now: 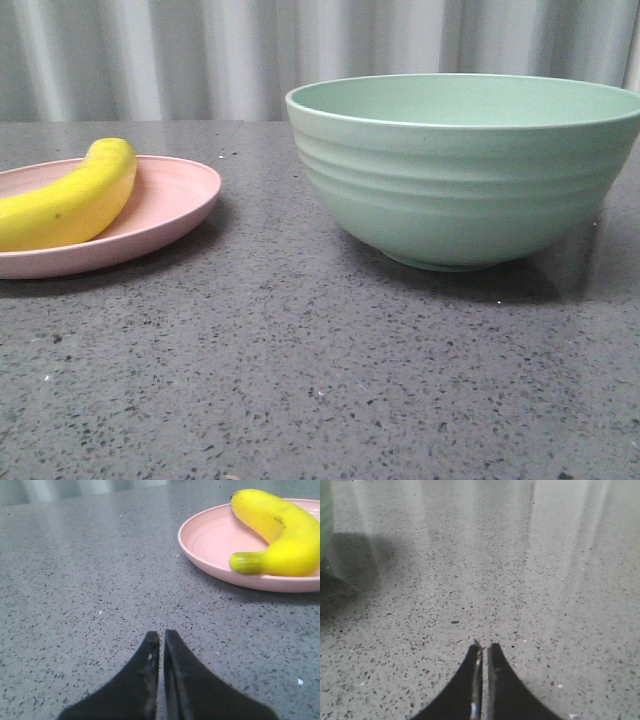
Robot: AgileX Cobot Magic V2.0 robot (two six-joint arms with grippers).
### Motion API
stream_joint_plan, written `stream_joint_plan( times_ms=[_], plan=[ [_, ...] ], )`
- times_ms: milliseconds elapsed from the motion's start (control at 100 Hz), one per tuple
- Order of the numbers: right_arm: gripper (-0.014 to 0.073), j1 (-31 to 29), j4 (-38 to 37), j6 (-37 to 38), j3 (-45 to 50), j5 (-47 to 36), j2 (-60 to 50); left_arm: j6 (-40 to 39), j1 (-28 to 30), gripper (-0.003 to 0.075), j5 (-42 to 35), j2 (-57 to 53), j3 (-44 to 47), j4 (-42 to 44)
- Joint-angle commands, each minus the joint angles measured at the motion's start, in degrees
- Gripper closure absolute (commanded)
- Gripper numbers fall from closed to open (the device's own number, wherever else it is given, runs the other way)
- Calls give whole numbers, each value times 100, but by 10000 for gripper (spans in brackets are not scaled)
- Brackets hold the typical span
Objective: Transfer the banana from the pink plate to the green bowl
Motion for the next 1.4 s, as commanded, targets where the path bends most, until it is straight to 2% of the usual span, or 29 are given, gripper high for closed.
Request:
stream_joint_plan(
  times_ms=[0,430,640,850,1160,1390],
  plan=[
    [657,-23,-71,-7,120,-104,-133,-48,3,741,-380,-161,52,-52],
    [657,-23,-71,-7,120,-104,-133,-48,3,741,-380,-161,52,-22],
    [657,-23,-71,-7,120,-104,-133,28,3,741,-380,-161,52,1304],
    [657,-23,-71,-7,120,-104,-133,28,3,741,-380,-161,52,1305],
    [657,-23,-71,-7,120,-190,-133,28,3,741,-968,-161,52,1265],
    [657,-23,-71,3,120,-878,-133,28,3,741,-1495,-161,52,1178]
  ],
)
